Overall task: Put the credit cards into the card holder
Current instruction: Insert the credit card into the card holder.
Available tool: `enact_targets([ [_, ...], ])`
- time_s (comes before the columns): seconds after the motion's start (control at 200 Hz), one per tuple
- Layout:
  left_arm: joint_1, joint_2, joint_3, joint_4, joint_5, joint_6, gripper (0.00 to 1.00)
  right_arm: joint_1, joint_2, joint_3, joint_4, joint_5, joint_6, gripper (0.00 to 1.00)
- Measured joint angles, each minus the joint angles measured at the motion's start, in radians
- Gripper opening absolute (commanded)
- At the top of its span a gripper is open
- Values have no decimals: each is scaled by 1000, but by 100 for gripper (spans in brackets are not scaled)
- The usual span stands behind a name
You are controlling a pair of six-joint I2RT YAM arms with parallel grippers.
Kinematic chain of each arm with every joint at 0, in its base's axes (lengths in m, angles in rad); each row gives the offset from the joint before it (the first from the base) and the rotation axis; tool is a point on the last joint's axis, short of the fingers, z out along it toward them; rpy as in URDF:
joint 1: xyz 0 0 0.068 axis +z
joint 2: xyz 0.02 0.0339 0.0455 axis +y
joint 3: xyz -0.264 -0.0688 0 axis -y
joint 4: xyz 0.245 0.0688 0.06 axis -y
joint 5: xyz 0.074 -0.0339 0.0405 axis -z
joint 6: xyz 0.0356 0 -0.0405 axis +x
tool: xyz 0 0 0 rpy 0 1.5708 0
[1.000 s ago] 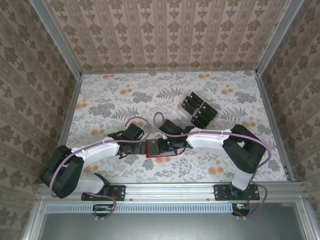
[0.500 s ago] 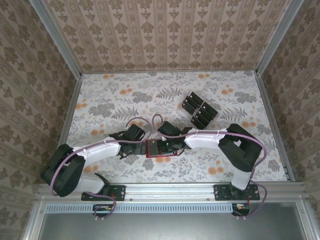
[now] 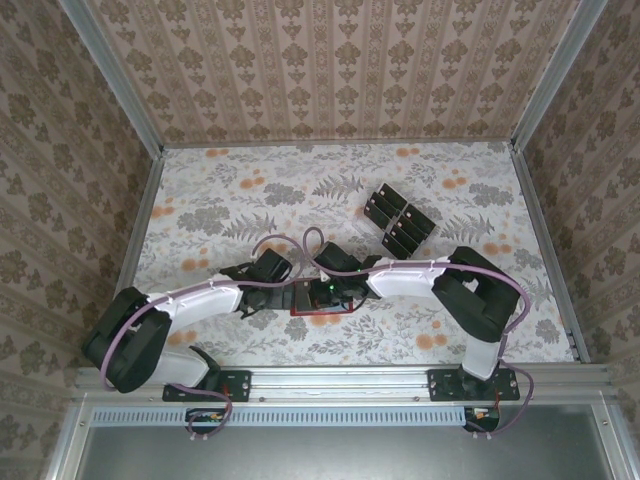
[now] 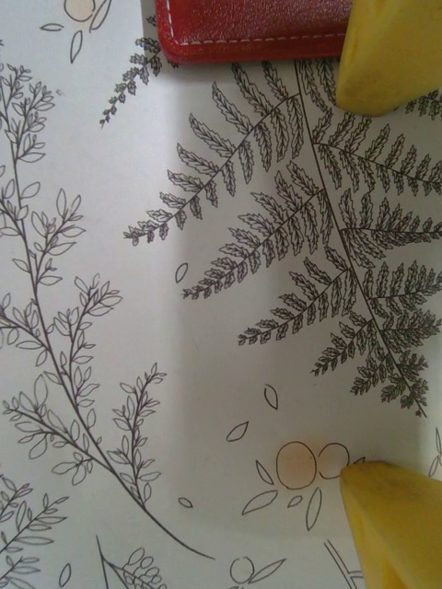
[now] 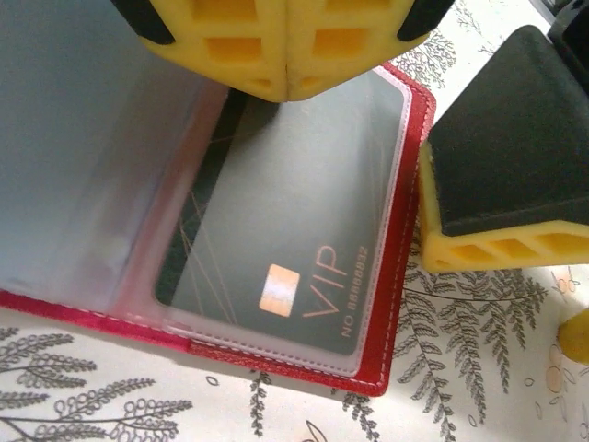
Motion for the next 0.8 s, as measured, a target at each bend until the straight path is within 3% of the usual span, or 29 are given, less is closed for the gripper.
enact_targets([
  [0.8,0,-8,3,-14,-8,-8,100,0,-68,-26,-48,67,2,0],
])
